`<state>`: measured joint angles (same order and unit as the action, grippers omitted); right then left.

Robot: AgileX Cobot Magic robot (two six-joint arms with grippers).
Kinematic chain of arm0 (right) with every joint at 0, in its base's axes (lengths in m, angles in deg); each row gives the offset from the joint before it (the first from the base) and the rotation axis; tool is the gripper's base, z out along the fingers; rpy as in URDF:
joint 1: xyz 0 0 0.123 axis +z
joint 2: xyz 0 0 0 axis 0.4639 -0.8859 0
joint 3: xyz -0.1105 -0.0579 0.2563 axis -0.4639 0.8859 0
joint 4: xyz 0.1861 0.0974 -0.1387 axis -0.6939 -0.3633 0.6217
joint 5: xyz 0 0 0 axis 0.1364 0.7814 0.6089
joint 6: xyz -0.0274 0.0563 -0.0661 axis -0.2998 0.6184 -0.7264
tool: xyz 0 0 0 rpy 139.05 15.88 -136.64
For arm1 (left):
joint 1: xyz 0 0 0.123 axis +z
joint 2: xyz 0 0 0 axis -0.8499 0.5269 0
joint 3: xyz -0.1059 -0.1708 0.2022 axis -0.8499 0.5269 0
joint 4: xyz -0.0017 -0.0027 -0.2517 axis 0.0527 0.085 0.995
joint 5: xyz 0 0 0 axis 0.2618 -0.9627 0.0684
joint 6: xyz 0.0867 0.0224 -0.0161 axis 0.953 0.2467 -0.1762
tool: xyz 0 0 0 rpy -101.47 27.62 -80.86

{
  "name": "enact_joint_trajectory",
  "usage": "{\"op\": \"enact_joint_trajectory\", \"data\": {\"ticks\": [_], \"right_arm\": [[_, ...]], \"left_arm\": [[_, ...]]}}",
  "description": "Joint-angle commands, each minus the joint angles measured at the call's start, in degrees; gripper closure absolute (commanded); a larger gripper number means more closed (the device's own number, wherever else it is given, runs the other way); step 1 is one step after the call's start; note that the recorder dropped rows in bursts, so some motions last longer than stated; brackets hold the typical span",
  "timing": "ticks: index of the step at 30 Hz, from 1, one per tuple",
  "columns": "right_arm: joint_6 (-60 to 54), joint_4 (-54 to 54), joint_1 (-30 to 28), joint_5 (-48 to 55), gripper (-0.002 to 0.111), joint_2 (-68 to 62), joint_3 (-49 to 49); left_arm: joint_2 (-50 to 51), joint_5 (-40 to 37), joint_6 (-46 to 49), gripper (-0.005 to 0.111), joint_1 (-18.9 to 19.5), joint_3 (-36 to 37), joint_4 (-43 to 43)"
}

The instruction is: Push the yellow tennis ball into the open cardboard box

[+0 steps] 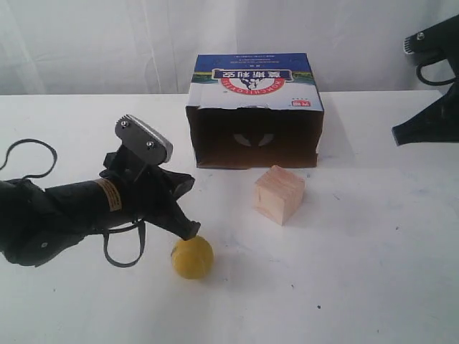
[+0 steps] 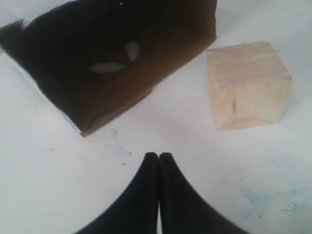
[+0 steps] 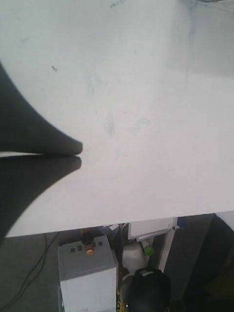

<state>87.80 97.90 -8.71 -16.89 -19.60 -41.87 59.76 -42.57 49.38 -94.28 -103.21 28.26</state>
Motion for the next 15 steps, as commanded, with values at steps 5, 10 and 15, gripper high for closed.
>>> {"op": "enact_joint_trajectory", "data": {"ticks": [5,10,15], "right_arm": [[0.38,0.2,-0.29,-3.1,0.108,0.29,3.25],[0.5,-0.42,-0.29,-1.89,0.108,0.29,5.87],[0.5,-2.42,-0.29,1.56,0.108,0.29,7.4]], "left_arm": [[-0.67,2.92,-17.0,0.107,0.03,4.43,-17.81],[3.47,5.01,-17.0,0.107,0.03,3.08,-15.21],[10.16,4.75,-14.19,0.107,0.03,-1.48,-14.38]]}}
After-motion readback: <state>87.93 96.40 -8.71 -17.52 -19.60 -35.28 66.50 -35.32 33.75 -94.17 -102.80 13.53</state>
